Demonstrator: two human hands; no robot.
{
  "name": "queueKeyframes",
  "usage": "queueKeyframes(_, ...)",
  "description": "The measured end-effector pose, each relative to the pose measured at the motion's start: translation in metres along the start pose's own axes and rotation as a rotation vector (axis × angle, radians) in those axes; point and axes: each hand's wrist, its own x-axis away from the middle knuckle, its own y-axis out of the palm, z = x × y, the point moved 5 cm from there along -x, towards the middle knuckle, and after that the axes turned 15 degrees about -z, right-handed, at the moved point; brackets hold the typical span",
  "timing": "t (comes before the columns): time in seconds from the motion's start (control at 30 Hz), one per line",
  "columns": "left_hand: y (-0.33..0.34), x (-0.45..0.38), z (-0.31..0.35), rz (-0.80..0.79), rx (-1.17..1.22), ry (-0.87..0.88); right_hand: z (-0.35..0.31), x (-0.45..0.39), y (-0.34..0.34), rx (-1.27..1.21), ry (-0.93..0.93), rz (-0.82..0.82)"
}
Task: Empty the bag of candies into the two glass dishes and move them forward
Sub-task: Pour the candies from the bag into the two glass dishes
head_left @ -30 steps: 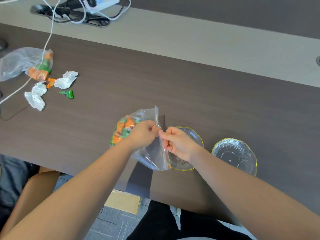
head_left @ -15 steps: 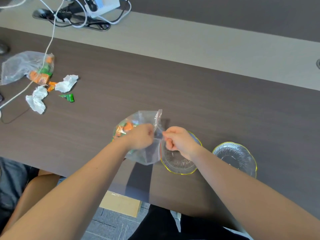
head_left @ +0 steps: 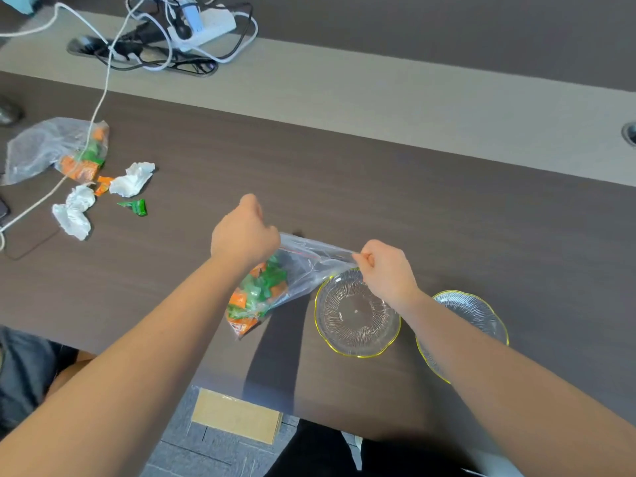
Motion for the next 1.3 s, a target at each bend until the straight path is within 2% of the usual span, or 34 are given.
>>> queueKeyframes(0.07, -0.001, 0.002, 0.005, -0.003, 0.057, 0.002, -0.001, 0.001, -0.004, -0.062, 0.024, -0.023)
queueKeyframes(0.2, -0.002, 0.003, 0.011, -0.028, 0.04, 0.022, -0.001, 0.006, -0.003, -0.567, 0.133, -0.143)
queueKeyframes(0.27, -0.002, 0.001, 0.013, -0.032, 0.02, 0.03, -0.004, 0.009, -0.002, -0.682, 0.133, -0.182)
queueKeyframes(0.5, 0.009, -0.002, 0.019, -0.059, -0.118, 0.085, -0.011, 0.01, -0.002, -0.721, 0.065, -0.218)
queueKeyframes(0.6, 0.014, 0.003, 0.022, -0.054, -0.11, 0.091, -0.017, 0.013, -0.004, -0.826, 0.039, -0.25)
queueKeyframes(0.8, -0.007, 0.02, 0.045, 0.032, 0.27, 0.163, 0.01, 0.018, 0.021, -1.474, 0.133, -0.27)
queueKeyframes(0.9, -0.027, 0.032, 0.058, 0.079, 0.447, 0.19, 0.015, 0.02, 0.041, -1.587, 0.153, -0.224)
queueKeyframes(1.03, -0.044, 0.051, 0.076, 0.075, 0.717, 0.261, 0.002, 0.02, 0.052, -1.554, 0.094, -0.232)
queueKeyframes(1.1, -0.043, 0.062, 0.09, -0.012, 0.875, 0.306, 0.001, 0.018, 0.047, -1.586, 0.079, -0.222)
queueKeyframes(1.2, -0.035, 0.077, 0.117, -0.228, 1.071, 0.406, 0.011, 0.018, 0.038, -1.768, 0.129, -0.223)
queueKeyframes(1.3, -0.025, 0.083, 0.132, -0.371, 1.087, 0.461, 0.024, 0.019, 0.029, -1.914, 0.143, -0.189)
